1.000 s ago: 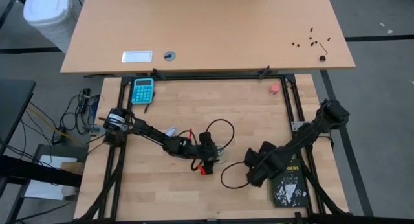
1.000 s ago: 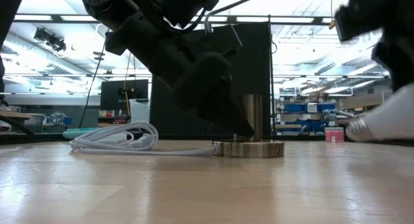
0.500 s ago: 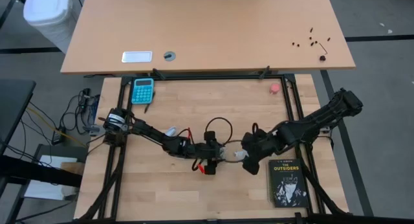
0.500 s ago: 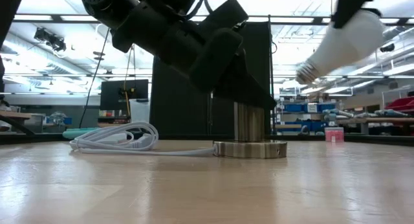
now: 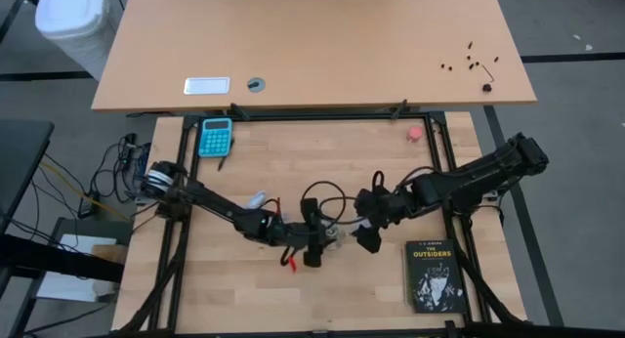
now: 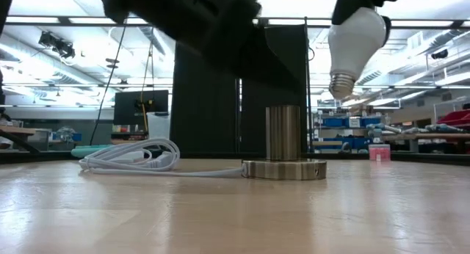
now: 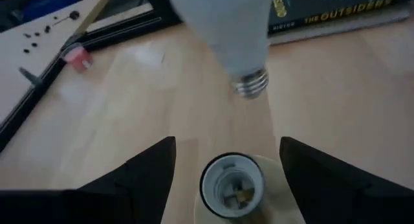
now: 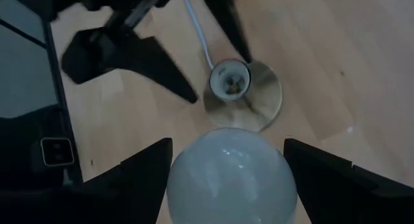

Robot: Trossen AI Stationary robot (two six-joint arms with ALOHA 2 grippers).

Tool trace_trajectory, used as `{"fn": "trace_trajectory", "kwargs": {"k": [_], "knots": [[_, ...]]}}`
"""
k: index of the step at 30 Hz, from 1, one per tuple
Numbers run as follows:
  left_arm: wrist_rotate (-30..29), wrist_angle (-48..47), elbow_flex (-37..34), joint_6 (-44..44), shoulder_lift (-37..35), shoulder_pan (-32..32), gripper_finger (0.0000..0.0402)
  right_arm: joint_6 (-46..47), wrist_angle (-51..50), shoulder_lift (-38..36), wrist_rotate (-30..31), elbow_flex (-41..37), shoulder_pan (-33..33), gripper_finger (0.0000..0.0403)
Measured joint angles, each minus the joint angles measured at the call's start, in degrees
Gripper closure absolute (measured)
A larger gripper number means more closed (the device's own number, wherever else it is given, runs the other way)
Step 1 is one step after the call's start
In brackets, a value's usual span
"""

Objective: Screw lightbulb
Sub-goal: Insert the lightbulb into the lamp

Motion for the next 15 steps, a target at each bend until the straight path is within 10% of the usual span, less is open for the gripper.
{"fn": "trace_trajectory", "kwargs": {"k": [15], "knots": [[1.6, -16.8, -0.1, -13.4, -5.7, -3.5, 0.012, -6.1, 12.9, 4.0, -1.9, 0.1, -3.5, 0.0097]]}}
